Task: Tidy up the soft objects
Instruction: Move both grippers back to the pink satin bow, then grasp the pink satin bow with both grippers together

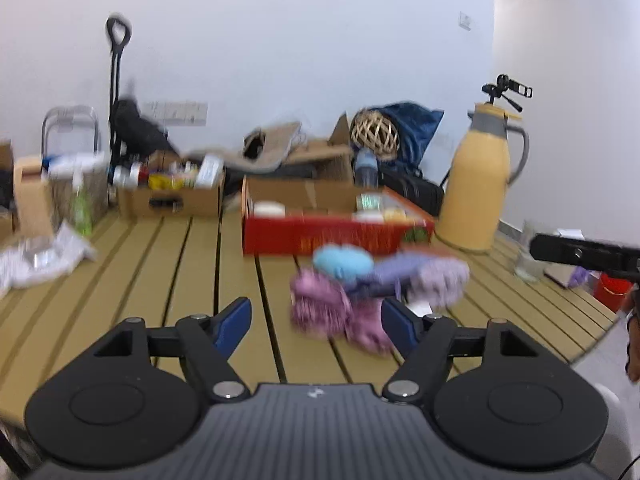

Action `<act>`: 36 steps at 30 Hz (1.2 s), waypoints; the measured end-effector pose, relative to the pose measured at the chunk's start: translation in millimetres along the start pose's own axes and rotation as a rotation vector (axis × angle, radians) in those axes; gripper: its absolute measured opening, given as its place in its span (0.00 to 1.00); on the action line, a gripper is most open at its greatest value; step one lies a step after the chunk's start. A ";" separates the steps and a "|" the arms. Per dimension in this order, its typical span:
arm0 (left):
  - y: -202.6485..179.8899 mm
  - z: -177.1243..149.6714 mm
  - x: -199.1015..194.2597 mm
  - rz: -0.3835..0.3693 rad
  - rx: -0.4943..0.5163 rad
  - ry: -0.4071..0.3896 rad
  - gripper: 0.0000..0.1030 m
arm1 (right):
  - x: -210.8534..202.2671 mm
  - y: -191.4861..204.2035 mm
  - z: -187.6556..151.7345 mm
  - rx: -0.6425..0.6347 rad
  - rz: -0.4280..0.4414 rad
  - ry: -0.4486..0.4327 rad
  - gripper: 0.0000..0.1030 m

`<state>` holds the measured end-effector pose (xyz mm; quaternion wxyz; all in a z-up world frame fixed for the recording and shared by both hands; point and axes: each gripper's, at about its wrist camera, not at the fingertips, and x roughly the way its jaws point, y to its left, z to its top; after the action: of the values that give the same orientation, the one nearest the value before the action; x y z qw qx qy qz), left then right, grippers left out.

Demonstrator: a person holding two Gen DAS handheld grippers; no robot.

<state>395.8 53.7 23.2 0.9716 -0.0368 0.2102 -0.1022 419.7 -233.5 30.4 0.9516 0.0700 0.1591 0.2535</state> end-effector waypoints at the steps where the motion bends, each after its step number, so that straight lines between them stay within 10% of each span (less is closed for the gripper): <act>1: -0.7 -4.8 -2.6 -0.008 0.000 0.014 0.71 | -7.1 1.6 -9.5 0.017 -0.004 0.007 0.67; 9: 1.2 15.8 14.6 -0.023 -0.008 -0.012 0.70 | -5.5 6.5 -26.6 0.052 0.015 0.060 0.65; 17: 13.8 53.4 138.2 -0.001 -0.067 0.091 0.58 | 66.1 8.9 -46.9 0.139 0.032 0.217 0.45; 20: 29.8 41.9 173.1 0.000 -0.122 0.193 0.32 | 82.6 6.8 -47.4 0.174 0.024 0.210 0.44; 26: 54.0 -10.9 141.7 -0.088 -0.244 0.225 0.20 | 116.5 -7.0 -41.8 0.207 -0.004 0.198 0.43; 36: 55.9 -14.4 146.1 -0.107 -0.223 0.203 0.31 | 162.9 1.4 -55.1 0.169 0.016 0.281 0.29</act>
<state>530.2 76.6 -54.8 0.9284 -0.1452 0.3149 -0.1332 534.1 -147.1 -64.5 0.9085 0.1149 0.3110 0.2542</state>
